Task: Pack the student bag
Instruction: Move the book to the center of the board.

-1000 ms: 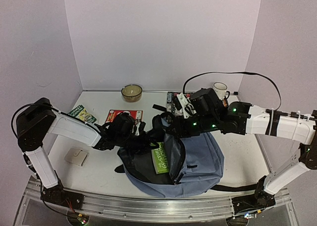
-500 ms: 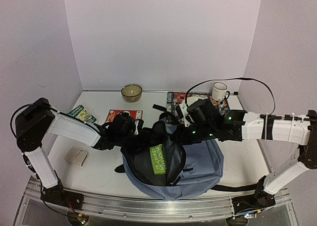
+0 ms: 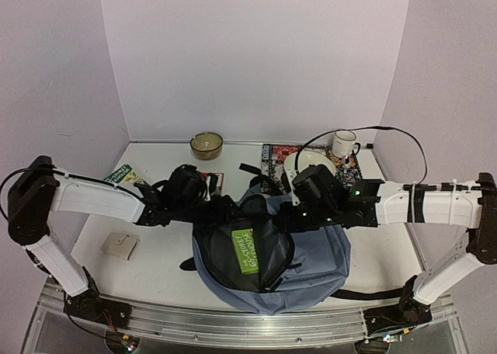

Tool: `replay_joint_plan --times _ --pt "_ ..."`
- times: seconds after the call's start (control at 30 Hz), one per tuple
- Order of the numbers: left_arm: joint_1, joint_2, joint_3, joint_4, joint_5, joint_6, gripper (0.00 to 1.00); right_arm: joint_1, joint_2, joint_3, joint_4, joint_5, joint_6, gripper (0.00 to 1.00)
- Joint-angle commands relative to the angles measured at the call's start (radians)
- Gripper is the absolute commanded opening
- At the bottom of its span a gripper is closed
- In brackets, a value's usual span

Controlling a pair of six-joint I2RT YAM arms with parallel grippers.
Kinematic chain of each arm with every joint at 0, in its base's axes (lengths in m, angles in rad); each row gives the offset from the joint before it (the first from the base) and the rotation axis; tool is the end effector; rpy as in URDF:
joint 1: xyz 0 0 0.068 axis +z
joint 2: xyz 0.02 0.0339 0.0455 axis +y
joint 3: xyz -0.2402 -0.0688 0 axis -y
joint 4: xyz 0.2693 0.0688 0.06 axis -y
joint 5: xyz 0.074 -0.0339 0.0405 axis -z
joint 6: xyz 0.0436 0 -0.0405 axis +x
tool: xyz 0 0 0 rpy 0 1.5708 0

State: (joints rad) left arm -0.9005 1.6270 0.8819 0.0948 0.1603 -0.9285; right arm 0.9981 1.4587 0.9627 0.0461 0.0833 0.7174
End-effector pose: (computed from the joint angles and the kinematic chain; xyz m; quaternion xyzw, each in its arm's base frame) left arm 0.2215 -0.2906 0.1440 0.0231 0.8935 -0.3945 0.2133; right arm 0.2005 0.3042 0.2257 -0.0965 0.8411 0.3786 0.3741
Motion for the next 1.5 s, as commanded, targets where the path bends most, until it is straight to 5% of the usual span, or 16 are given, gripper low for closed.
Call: replay_joint_plan --times 0.0,0.37,0.77,1.47 --pt "0.007 -0.165 0.084 -0.169 -0.17 0.094 0.74 0.0 0.043 -0.022 -0.007 0.055 0.024 0.01" --pt "0.286 -0.292 0.053 -0.355 -0.184 0.181 0.86 -0.003 0.127 -0.047 -0.007 0.095 0.032 0.09" --pt "0.618 -0.137 0.123 -0.41 -0.168 0.316 0.89 -0.003 0.065 -0.043 0.022 0.054 -0.04 0.24" --pt "0.669 0.432 0.672 -0.71 -0.688 0.431 0.9 -0.003 -0.098 -0.103 0.039 0.047 -0.053 0.68"
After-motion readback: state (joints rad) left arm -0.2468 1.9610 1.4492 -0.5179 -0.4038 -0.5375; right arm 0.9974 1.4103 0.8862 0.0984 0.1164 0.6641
